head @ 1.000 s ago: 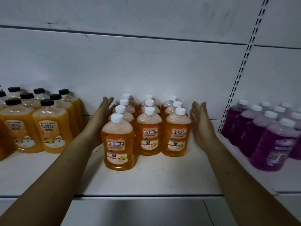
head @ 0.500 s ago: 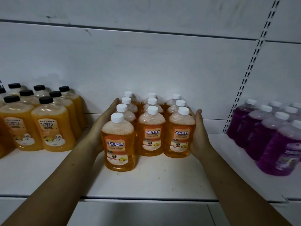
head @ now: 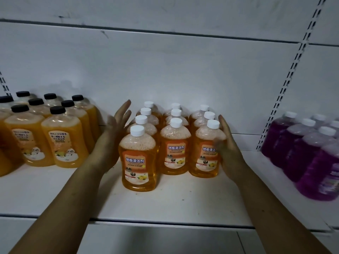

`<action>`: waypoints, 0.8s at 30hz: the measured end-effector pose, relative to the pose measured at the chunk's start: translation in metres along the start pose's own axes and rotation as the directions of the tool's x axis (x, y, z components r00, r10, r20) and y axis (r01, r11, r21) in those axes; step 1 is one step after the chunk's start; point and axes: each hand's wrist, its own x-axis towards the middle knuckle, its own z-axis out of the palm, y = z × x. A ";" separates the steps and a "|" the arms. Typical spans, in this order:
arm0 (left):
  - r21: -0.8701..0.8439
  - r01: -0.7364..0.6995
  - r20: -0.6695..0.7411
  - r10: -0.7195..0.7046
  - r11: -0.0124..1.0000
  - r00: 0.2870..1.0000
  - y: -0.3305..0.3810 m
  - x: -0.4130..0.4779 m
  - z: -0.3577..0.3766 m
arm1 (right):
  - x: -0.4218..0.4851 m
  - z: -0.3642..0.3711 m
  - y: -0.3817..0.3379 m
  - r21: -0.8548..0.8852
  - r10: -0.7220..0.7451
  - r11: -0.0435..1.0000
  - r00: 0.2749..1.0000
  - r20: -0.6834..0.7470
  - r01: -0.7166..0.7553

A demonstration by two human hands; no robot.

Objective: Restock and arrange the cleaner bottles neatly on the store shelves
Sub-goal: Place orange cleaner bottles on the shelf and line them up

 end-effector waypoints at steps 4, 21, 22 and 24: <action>0.187 0.076 0.123 -0.100 0.979 0.987 -0.014 -0.001 -0.004 | 0.000 -0.009 0.013 -0.252 0.016 0.968 0.997 0.080 0.004; 0.148 0.108 0.030 -0.113 0.983 0.993 -0.027 -0.008 0.001 | -0.003 -0.009 0.003 -0.338 0.007 0.941 0.998 0.065 0.016; 0.142 0.123 0.028 -0.128 0.982 0.991 -0.027 -0.010 0.002 | -0.003 -0.008 0.002 -0.342 0.015 0.940 0.997 0.069 0.010; 0.133 0.153 0.019 -0.157 0.979 0.987 -0.027 -0.013 0.004 | -0.005 -0.007 0.004 -0.347 0.041 0.938 0.997 0.068 -0.015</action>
